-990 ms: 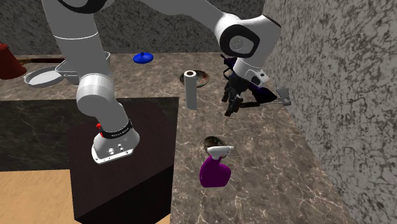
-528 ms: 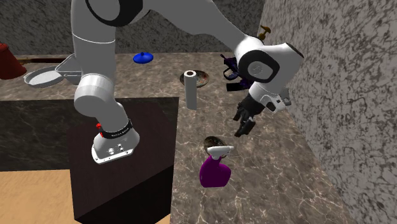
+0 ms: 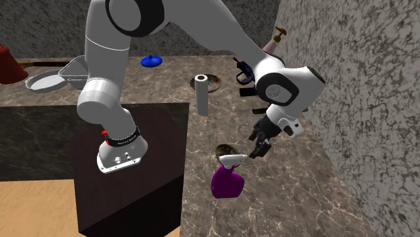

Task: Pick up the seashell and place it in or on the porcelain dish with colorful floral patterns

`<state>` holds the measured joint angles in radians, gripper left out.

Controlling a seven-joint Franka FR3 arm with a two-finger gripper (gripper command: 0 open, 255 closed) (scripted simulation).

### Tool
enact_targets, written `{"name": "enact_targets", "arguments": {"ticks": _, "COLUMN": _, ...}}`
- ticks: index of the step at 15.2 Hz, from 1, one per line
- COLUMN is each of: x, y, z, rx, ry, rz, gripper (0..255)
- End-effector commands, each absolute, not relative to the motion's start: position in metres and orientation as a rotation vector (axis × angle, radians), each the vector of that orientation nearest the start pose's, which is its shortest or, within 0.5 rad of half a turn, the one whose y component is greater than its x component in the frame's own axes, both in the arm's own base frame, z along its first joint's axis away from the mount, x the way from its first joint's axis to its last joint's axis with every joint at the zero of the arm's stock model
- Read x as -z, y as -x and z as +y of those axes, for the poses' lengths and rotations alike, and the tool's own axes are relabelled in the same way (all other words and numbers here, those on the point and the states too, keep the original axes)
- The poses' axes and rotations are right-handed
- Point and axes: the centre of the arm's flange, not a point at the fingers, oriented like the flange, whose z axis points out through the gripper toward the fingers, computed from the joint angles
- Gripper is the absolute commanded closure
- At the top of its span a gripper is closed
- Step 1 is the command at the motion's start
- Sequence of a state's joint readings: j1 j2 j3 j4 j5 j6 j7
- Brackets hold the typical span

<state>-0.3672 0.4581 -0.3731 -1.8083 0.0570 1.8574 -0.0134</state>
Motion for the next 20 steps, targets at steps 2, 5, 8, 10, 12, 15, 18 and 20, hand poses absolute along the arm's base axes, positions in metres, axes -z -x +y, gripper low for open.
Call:
{"name": "enact_targets", "arguments": {"ticks": 2, "x": -0.2632, "y": -0.4488, "z": -0.3902, "rx": -0.606, "ry": 2.840, "rz": 1.117, "gripper": 0}}
{"name": "enact_targets", "arguments": {"ticks": 5, "x": -0.2632, "y": -0.4488, "z": -0.3902, "rx": -0.606, "ry": 2.840, "rz": 1.117, "gripper": 0}}
{"name": "enact_targets", "arguments": {"ticks": 8, "x": -0.2632, "y": -0.4488, "z": -0.3902, "rx": -0.606, "ry": 2.840, "rz": 1.117, "gripper": 0}}
{"name": "enact_targets", "arguments": {"ticks": 10, "x": -0.2633, "y": -0.4488, "z": -0.3902, "rx": -0.606, "ry": 2.840, "rz": 1.117, "gripper": 0}}
{"name": "enact_targets", "arguments": {"ticks": 12, "x": -0.2633, "y": -0.4488, "z": -0.3902, "rx": -0.606, "ry": 2.840, "rz": 1.117, "gripper": 255}}
{"name": "enact_targets", "arguments": {"ticks": 15, "x": -0.2633, "y": -0.4488, "z": -0.3902, "rx": -0.606, "ry": 2.840, "rz": 1.117, "gripper": 255}}
{"name": "enact_targets", "arguments": {"ticks": 18, "x": -0.2633, "y": -0.4488, "z": -0.3902, "rx": -0.606, "ry": 2.840, "rz": 1.117, "gripper": 255}}
{"name": "enact_targets", "arguments": {"ticks": 20, "x": -0.2633, "y": -0.4488, "z": -0.3902, "rx": -0.606, "ry": 2.840, "rz": 1.117, "gripper": 255}}
